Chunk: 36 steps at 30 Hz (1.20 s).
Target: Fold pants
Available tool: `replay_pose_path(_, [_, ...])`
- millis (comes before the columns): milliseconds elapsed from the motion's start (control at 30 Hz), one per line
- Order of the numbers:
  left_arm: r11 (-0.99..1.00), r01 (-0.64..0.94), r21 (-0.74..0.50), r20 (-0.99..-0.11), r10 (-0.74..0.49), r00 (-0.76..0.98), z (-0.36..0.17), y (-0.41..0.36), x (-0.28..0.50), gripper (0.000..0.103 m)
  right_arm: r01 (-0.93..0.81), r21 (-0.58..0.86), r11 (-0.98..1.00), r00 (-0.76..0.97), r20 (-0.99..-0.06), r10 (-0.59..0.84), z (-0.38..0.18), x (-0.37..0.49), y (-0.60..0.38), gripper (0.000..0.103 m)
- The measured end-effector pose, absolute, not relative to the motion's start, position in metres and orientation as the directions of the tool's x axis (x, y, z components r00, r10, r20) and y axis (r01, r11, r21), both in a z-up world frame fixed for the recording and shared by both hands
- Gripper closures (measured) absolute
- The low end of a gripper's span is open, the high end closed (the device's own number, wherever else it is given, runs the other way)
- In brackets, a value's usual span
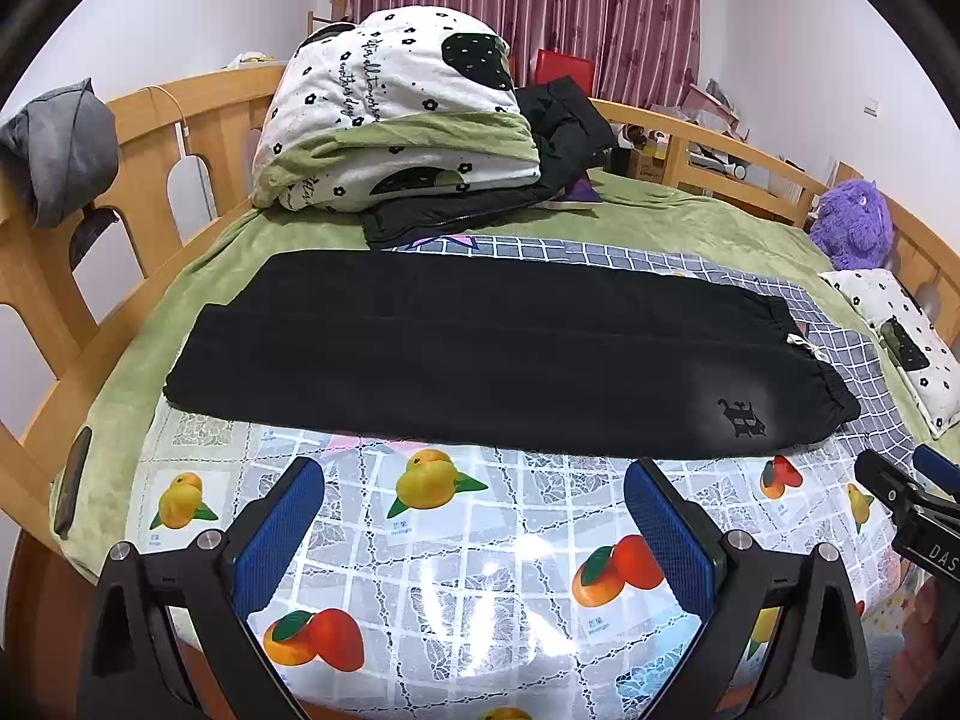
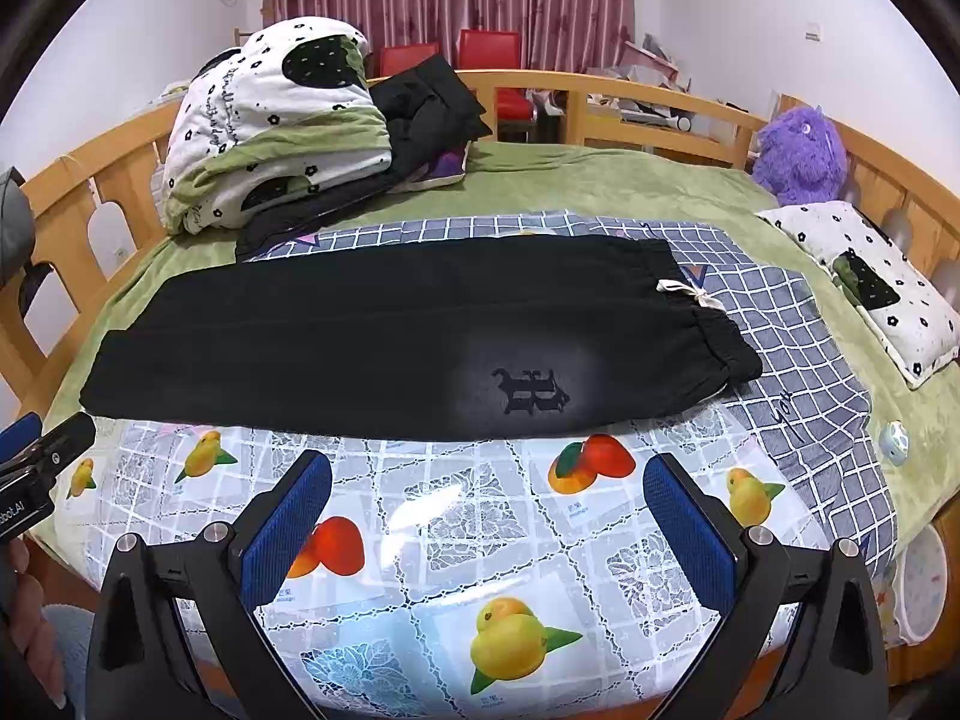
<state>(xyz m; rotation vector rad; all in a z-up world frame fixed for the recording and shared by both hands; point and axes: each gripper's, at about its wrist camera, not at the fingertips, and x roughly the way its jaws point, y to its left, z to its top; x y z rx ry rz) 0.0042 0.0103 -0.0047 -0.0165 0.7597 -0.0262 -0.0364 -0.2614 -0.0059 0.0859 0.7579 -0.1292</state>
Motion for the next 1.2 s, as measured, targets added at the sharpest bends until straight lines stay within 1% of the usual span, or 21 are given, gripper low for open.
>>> replay_pose_path(533, [0.999,0.024,-0.037,-0.687,-0.042,0.725,-0.008,0.005,0.003,0.002,0.142,0.032,0.989,0.723,-0.686,-0.082,-0.005,-0.038,-0.263,0.001])
replay_pose_path(700, [0.998,0.044,-0.046,-0.682,-0.064,0.729,-0.008,0.003,0.003,0.002,0.141,0.031,0.989,0.72,-0.689,-0.081,-0.006,-0.037,-0.264,0.001])
replay_pose_path(933, [0.993,0.082,-0.082,-0.673,-0.116,0.73,-0.007,-0.001,0.007,0.002,0.092,0.018,0.996,0.728,-0.683,-0.055,-0.006,-0.034,-0.257,0.001])
replay_pose_path(1067, [0.994,0.076,-0.077,-0.661,-0.108,0.742,-0.008,-0.002,0.01,0.002,0.066,0.014,0.998,0.739,-0.673,-0.039,-0.005,-0.032,-0.25,0.001])
replay_pose_path(1200, [0.984,0.111,-0.136,-0.641,-0.173,0.748,-0.007,0.005,0.021,0.002,0.051,0.038,0.998,0.747,-0.664,-0.013,-0.002,-0.026,-0.251,0.001])
